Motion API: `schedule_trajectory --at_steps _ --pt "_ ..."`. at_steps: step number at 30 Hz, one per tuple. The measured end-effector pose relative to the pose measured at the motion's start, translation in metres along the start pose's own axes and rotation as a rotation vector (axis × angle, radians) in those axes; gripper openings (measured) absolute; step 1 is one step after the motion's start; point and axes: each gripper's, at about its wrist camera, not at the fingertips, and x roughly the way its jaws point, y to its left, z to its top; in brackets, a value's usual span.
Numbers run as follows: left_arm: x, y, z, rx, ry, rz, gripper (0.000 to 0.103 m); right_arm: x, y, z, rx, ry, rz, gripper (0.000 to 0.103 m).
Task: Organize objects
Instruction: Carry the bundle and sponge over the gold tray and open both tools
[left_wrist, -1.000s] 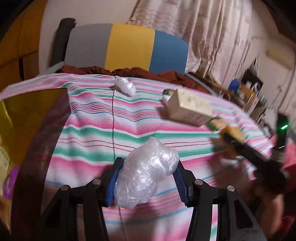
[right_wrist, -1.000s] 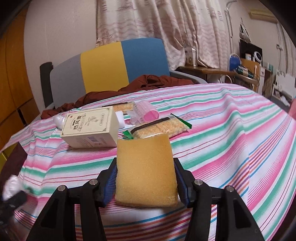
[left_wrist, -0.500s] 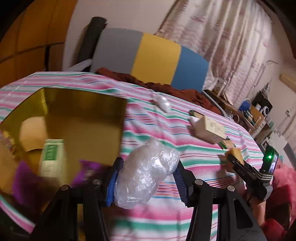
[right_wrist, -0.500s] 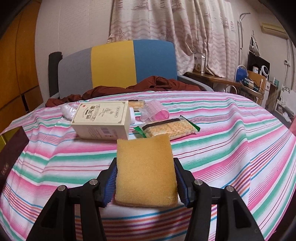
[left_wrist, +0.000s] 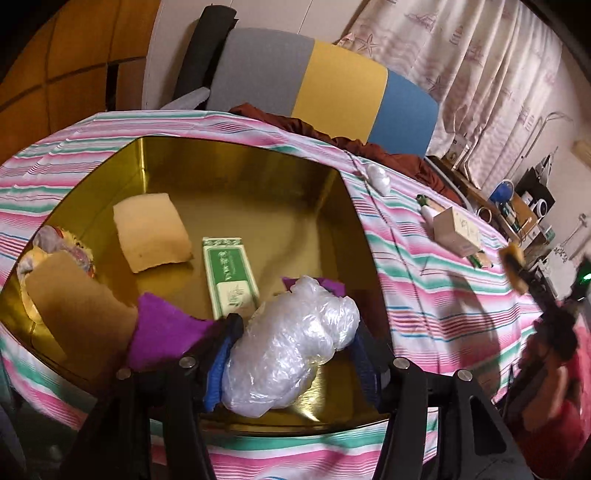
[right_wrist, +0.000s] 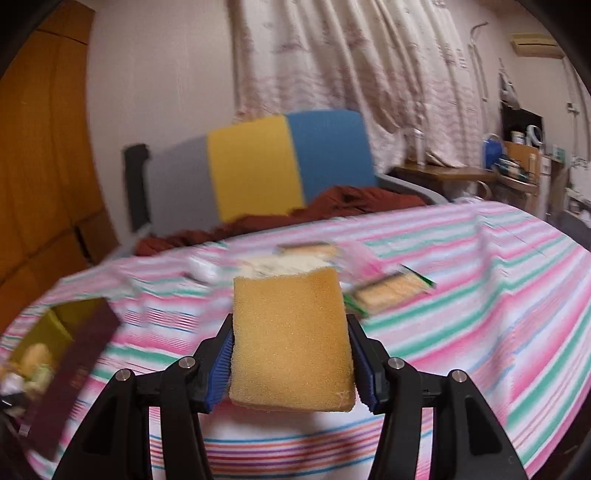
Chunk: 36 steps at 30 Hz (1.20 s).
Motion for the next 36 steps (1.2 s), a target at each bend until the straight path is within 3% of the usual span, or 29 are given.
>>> schedule_trajectory --at_steps 5,13,18,22,28,36 --pt "-0.005 -0.004 -0.001 0.005 -0.020 -0.029 0.088 -0.012 0.044 0.007 -0.038 0.000 0.136 0.056" --pt "-0.020 0.002 -0.003 -0.083 -0.096 0.015 0.100 -0.005 0.101 -0.007 -0.052 0.164 0.350 0.056" --pt "-0.038 -0.014 -0.016 -0.002 -0.208 0.092 0.101 0.015 0.157 -0.014 -0.159 0.292 0.468 0.056" --pt "-0.044 -0.019 -0.020 0.040 -0.238 0.116 0.103 0.037 0.200 -0.017 -0.243 0.359 0.505 0.056" --pt "-0.044 -0.011 -0.021 -0.004 -0.223 0.118 0.103 0.076 0.242 -0.024 -0.293 0.438 0.521 0.056" --pt "-0.047 -0.004 -0.023 -0.043 -0.234 0.121 0.103 0.113 0.257 -0.025 -0.235 0.557 0.510 0.058"
